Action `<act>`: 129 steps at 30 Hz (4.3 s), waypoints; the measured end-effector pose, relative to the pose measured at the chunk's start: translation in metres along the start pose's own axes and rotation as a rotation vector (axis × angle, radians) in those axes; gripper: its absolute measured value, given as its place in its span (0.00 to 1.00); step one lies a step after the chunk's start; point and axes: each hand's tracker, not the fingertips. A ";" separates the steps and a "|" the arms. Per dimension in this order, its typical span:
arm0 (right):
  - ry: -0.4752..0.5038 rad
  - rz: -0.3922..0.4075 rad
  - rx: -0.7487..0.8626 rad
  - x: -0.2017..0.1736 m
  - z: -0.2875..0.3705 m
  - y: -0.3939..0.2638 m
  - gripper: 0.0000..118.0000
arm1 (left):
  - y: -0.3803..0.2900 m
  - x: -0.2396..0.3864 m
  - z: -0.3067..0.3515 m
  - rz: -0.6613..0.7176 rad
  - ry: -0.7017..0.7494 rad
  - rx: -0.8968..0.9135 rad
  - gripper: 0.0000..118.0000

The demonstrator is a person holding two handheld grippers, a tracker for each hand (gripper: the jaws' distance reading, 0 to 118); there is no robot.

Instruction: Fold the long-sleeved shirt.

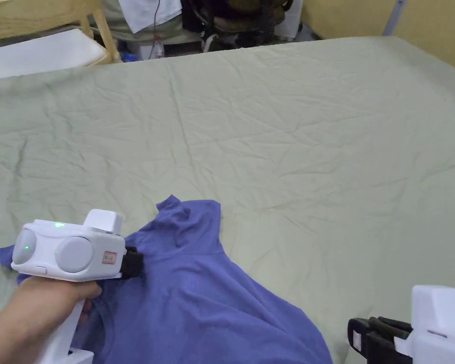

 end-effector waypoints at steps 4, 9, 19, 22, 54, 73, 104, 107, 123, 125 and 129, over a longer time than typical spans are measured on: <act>0.037 -0.034 -0.103 0.007 -0.040 0.021 0.89 | 0.002 0.005 0.042 -0.035 -0.012 0.072 0.01; -0.098 -0.074 -0.223 0.012 -0.092 0.038 0.72 | 0.003 0.010 0.099 -0.012 -0.068 0.171 0.01; -0.177 0.215 -0.264 -0.038 -0.083 0.012 0.04 | -0.020 0.010 0.206 0.054 -0.113 0.298 0.01; -0.184 0.255 -0.139 -0.049 -0.046 0.004 0.04 | -0.027 0.015 0.235 0.027 -0.110 0.314 0.01; -0.131 0.417 0.962 -0.193 0.245 0.278 0.04 | 0.142 -0.057 0.517 0.117 0.151 1.044 0.01; -0.345 0.591 0.662 -0.201 0.047 0.419 0.04 | 0.244 -0.109 0.327 0.162 0.232 0.816 0.01; -0.288 0.583 0.226 -0.066 -0.004 0.013 0.04 | -0.152 0.024 0.224 0.176 0.056 0.237 0.01; -0.298 0.602 0.194 -0.064 0.023 -0.023 0.04 | -0.186 0.044 0.246 0.153 0.007 0.192 0.01; -0.178 0.372 0.177 -0.030 0.079 -0.087 0.99 | -0.244 0.068 0.297 0.321 -0.048 0.265 0.92; -0.141 0.381 0.160 -0.039 0.083 -0.085 1.00 | -0.244 0.064 0.299 0.348 -0.038 0.267 0.97; -0.078 0.350 0.133 -0.026 0.079 -0.068 0.50 | -0.239 0.062 0.304 0.351 -0.028 0.256 0.05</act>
